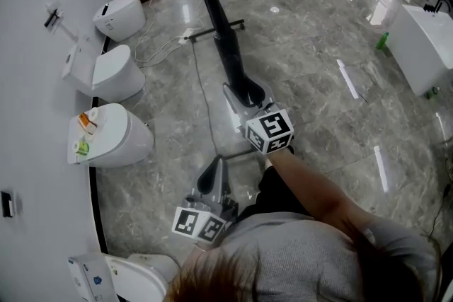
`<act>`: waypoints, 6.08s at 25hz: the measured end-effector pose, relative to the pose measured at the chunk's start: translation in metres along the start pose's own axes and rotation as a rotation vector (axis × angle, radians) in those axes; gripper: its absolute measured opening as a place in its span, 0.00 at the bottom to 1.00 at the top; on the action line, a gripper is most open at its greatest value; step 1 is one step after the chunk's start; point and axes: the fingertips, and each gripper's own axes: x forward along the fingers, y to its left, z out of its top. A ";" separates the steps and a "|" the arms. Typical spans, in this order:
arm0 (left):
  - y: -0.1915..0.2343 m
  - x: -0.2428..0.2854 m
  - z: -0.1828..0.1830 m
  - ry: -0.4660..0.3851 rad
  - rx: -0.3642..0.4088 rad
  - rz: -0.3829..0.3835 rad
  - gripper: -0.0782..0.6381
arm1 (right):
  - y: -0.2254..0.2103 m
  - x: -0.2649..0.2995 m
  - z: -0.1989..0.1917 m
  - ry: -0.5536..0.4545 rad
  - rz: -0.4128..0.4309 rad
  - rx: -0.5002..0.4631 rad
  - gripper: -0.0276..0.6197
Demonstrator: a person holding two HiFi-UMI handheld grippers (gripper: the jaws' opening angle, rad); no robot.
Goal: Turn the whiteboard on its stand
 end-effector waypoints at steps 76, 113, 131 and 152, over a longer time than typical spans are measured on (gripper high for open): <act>-0.114 -0.125 -0.043 0.017 -0.058 0.004 0.10 | 0.090 -0.234 0.019 0.109 0.035 0.008 0.37; -0.279 -0.257 -0.087 0.008 0.050 -0.048 0.10 | 0.247 -0.489 0.069 0.082 0.311 -0.079 0.04; -0.284 -0.290 -0.080 0.029 0.049 -0.107 0.10 | 0.275 -0.492 0.065 0.097 0.218 -0.086 0.05; -0.271 -0.291 -0.076 0.021 0.018 -0.100 0.10 | 0.285 -0.482 0.057 0.128 0.255 -0.099 0.05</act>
